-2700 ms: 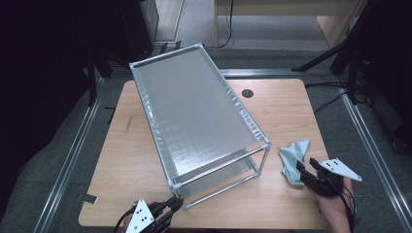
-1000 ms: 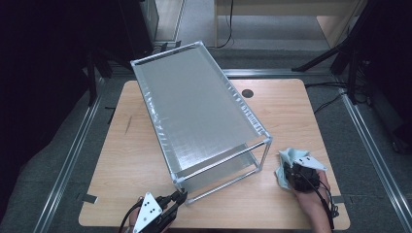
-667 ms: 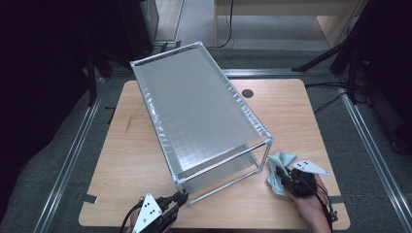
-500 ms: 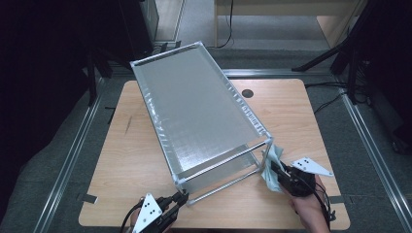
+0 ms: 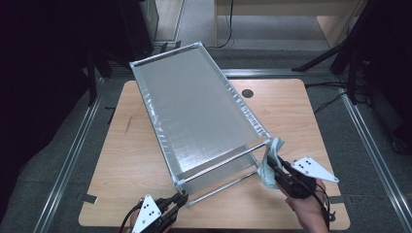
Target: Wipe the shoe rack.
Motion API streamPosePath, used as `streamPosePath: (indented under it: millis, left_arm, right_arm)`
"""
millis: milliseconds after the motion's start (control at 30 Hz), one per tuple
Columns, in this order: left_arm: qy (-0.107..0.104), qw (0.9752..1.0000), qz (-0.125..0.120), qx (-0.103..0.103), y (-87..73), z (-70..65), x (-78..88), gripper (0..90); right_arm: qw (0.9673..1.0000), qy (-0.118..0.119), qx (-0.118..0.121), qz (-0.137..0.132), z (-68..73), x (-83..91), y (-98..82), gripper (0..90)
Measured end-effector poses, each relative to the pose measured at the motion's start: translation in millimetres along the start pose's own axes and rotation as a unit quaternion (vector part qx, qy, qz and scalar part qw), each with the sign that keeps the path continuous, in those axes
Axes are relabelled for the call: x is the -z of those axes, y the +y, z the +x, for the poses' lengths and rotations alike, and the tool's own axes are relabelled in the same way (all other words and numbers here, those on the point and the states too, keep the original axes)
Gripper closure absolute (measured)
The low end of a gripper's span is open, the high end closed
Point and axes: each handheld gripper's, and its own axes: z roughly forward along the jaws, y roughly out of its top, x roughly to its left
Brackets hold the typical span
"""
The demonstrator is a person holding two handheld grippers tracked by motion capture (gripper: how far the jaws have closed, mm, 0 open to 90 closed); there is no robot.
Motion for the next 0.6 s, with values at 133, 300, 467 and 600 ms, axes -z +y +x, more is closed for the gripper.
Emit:
streamPosePath:
  millis: [133, 300, 467, 600]
  left_arm:
    - [-0.001, 1.0, -0.001, 0.002, -0.4, -0.2, 0.8, 81.9]
    - [-0.001, 1.0, -0.001, 0.002, -0.7, 0.0, 1.4, 81.9]
    - [-0.002, 1.0, -0.002, 0.003, -1.0, 0.3, 1.2, 81.9]
    - [-0.001, 1.0, 0.0, 0.003, -0.7, 0.1, 1.2, 81.8]
  right_arm:
    - [0.998, 0.002, -0.003, 0.063, -8.4, -22.1, -25.6, 77.6]
    - [0.9915, 0.0, 0.008, 0.13, -10.7, -37.7, -44.2, 77.5]
    - [0.9953, 0.009, 0.016, 0.095, 0.9, -24.6, -27.2, 77.5]
    - [0.9964, 0.042, 0.024, 0.07, 20.3, -21.0, -21.6, 77.5]
